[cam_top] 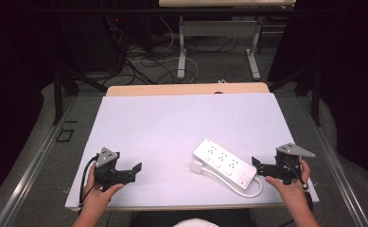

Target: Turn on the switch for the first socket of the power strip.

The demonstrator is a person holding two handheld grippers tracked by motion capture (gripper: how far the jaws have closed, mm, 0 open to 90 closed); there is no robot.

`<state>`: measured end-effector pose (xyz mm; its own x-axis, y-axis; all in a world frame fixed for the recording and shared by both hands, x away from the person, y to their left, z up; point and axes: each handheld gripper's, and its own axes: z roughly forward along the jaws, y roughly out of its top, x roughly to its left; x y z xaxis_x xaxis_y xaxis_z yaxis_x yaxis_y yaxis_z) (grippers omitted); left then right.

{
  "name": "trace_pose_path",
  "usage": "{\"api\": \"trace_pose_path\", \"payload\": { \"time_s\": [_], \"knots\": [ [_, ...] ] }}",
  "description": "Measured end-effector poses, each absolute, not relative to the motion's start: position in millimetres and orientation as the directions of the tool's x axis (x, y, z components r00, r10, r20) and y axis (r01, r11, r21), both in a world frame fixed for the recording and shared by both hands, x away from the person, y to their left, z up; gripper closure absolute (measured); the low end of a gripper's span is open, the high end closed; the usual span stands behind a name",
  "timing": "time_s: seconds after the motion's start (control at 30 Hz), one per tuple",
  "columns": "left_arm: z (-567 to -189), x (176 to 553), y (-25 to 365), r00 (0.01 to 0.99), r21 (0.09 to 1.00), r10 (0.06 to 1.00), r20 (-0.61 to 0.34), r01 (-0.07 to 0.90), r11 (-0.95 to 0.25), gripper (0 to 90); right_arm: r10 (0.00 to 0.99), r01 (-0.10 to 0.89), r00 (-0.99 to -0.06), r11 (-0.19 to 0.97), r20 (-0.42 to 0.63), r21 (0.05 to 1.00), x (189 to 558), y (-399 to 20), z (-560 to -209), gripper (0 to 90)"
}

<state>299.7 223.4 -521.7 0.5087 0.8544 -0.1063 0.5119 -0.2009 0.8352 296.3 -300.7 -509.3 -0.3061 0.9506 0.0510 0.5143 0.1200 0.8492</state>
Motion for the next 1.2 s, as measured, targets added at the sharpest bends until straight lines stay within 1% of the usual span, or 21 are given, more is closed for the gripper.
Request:
{"api": "trace_pose_path", "payload": {
  "time_s": [0.1,0.23,0.33,0.4,0.57,0.63,0.67,0.7,0.73,0.77,0.8,0.83,0.9,0.97,1.0,1.03,1.2],
  "knots": [
    [-520.6,299.1,223.2,0.510,0.837,0.855,-0.095,0.506,-0.209,2.9,0.945,0.514,-0.320,0.120,0.060,0.850,295.9,-300.5,-510.0,0.1],
    [-520.5,298.6,222.2,0.507,0.841,0.858,-0.084,0.498,-0.212,2.9,0.951,0.502,-0.302,0.097,0.069,0.860,296.1,-297.9,-510.3,0.1],
    [-520.9,297.8,222.9,0.503,0.841,0.860,-0.088,0.501,-0.207,2.9,0.946,0.508,-0.321,0.133,0.044,0.851,295.9,-296.9,-507.8,0.0],
    [-521.1,297.4,223.5,0.495,0.842,0.863,-0.097,0.503,-0.194,2.9,0.949,0.509,-0.311,0.129,0.042,0.851,295.3,-295.2,-507.3,0.0],
    [-521.0,297.1,225.7,0.489,0.843,0.867,-0.097,0.504,-0.190,3.1,0.946,0.499,-0.322,0.149,0.023,0.854,292.8,-290.3,-504.7,1.4],
    [-521.2,296.5,226.0,0.483,0.843,0.869,-0.104,0.506,-0.180,3.1,0.947,0.496,-0.322,0.151,0.019,0.855,290.2,-288.0,-501.7,4.7],
    [-521.2,296.5,226.0,0.483,0.843,0.869,-0.104,0.506,-0.180,3.2,0.947,0.496,-0.322,0.151,0.019,0.855,290.2,-288.0,-501.7,4.7],
    [-520.8,296.8,226.6,0.482,0.845,0.871,-0.095,0.502,-0.185,3.3,0.946,0.490,-0.324,0.150,0.019,0.858,289.0,-287.2,-500.2,7.7],
    [-520.8,296.8,226.6,0.482,0.845,0.871,-0.095,0.502,-0.185,3.4,0.946,0.490,-0.324,0.150,0.019,0.858,289.0,-287.2,-500.2,7.7],
    [-520.6,296.8,226.6,0.480,0.846,0.872,-0.094,0.501,-0.184,3.5,0.946,0.493,-0.323,0.146,0.024,0.858,287.9,-285.6,-499.5,12.4],
    [-520.6,296.8,226.6,0.480,0.846,0.872,-0.094,0.501,-0.184,3.6,0.946,0.493,-0.323,0.146,0.024,0.858,287.9,-285.6,-499.5,12.4],
    [-520.6,297.0,226.7,0.479,0.845,0.873,-0.095,0.502,-0.184,3.6,0.945,0.492,-0.326,0.154,0.017,0.857,287.6,-284.8,-499.5,15.1],
    [-520.7,297.4,226.2,0.479,0.842,0.872,-0.104,0.509,-0.179,3.7,0.942,0.496,-0.336,0.163,0.015,0.853,287.9,-283.8,-499.8,16.6],
    [-520.8,297.7,226.0,0.479,0.842,0.872,-0.104,0.509,-0.179,3.7,0.937,0.497,-0.348,0.174,0.012,0.850,287.4,-282.8,-499.5,20.1],
    [-520.9,298.0,225.8,0.479,0.842,0.872,-0.106,0.510,-0.178,3.7,0.937,0.497,-0.348,0.174,0.012,0.850,287.4,-282.8,-499.5,20.1],
    [-521.0,298.3,225.6,0.479,0.841,0.871,-0.107,0.511,-0.178,3.8,0.936,0.490,-0.351,0.176,0.008,0.854,286.9,-280.7,-499.2,23.3],
    [-521.4,299.6,225.2,0.486,0.838,0.868,-0.101,0.512,-0.189,4.2,0.932,0.490,-0.363,0.177,0.015,0.853,282.6,-276.9,-497.6,33.3]
  ]
}}
